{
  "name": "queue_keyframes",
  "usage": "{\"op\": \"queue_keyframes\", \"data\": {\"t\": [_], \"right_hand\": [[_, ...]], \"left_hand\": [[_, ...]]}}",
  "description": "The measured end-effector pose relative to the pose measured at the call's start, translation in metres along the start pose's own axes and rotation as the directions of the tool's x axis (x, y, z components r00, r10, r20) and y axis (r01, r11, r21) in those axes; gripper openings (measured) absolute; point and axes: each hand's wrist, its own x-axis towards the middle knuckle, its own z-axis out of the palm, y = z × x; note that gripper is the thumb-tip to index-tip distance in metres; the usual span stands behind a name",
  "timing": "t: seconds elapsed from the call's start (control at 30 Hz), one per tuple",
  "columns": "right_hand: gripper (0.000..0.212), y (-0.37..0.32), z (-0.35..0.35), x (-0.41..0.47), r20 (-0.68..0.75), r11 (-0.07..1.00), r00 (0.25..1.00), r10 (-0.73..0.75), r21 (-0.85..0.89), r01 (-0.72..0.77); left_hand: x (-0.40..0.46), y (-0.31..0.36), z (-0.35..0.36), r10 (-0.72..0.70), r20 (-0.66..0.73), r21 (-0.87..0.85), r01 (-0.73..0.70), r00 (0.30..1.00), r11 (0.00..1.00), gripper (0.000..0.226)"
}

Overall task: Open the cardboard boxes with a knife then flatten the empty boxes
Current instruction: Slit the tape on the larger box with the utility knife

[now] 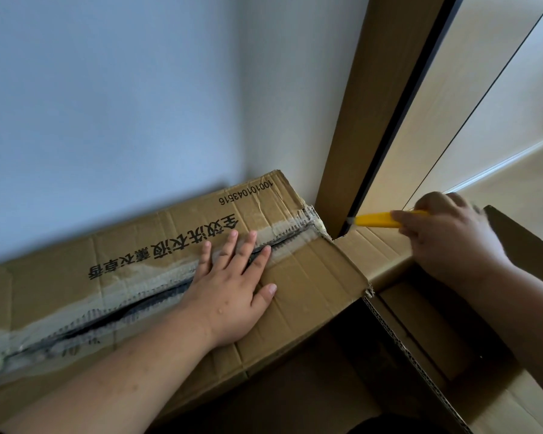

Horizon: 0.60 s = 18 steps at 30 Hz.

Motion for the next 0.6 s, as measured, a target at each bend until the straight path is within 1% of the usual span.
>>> {"op": "queue_keyframes", "data": {"t": [0.07,0.13,0.17,0.23,0.3,0.37,0.47,0.53,0.6], "right_hand": [[0.029,0.012,-0.009,0.002,-0.025,0.991,0.993,0.119,0.067,-0.117],[0.028,0.012,-0.020,0.003,-0.053,0.975,0.987,0.154,0.170,-0.143],[0.028,0.005,-0.025,0.004,-0.027,0.971,0.988,0.150,0.190,-0.142],[0.026,-0.013,-0.028,0.003,0.076,0.975,0.992,0.102,0.190,-0.115],[0.028,-0.033,-0.027,0.001,0.200,0.982,0.978,0.054,0.167,-0.088],[0.031,-0.046,-0.022,0.000,0.263,0.985,0.964,0.026,0.159,-0.070],[0.035,-0.058,-0.014,-0.001,0.239,0.974,0.971,0.012,0.218,-0.065],[0.038,-0.064,-0.011,-0.002,0.194,0.964,0.981,0.018,0.257,-0.069],[0.037,-0.069,-0.011,-0.003,0.174,0.964,0.985,0.013,0.260,-0.059]], "left_hand": [[0.000,0.001,0.001,-0.005,-0.004,-0.003,0.005,1.000,1.000,0.068],[0.001,0.002,0.001,-0.004,0.001,-0.002,0.004,1.000,1.000,0.068],[0.002,0.002,0.001,-0.002,0.003,-0.003,0.002,1.000,1.000,0.068],[0.003,0.003,0.000,-0.006,-0.006,-0.007,0.006,1.000,1.000,0.070],[0.002,0.004,-0.002,-0.010,-0.006,-0.009,0.010,1.000,1.000,0.070],[0.001,0.004,-0.003,-0.012,-0.008,-0.012,0.011,1.000,1.000,0.071],[0.004,0.006,-0.003,-0.007,-0.020,-0.015,0.006,1.000,1.000,0.077],[0.008,0.011,-0.003,0.023,-0.026,-0.015,-0.023,0.999,1.000,0.080],[0.013,0.018,-0.006,0.055,-0.022,-0.024,-0.056,0.998,0.998,0.083]]}}
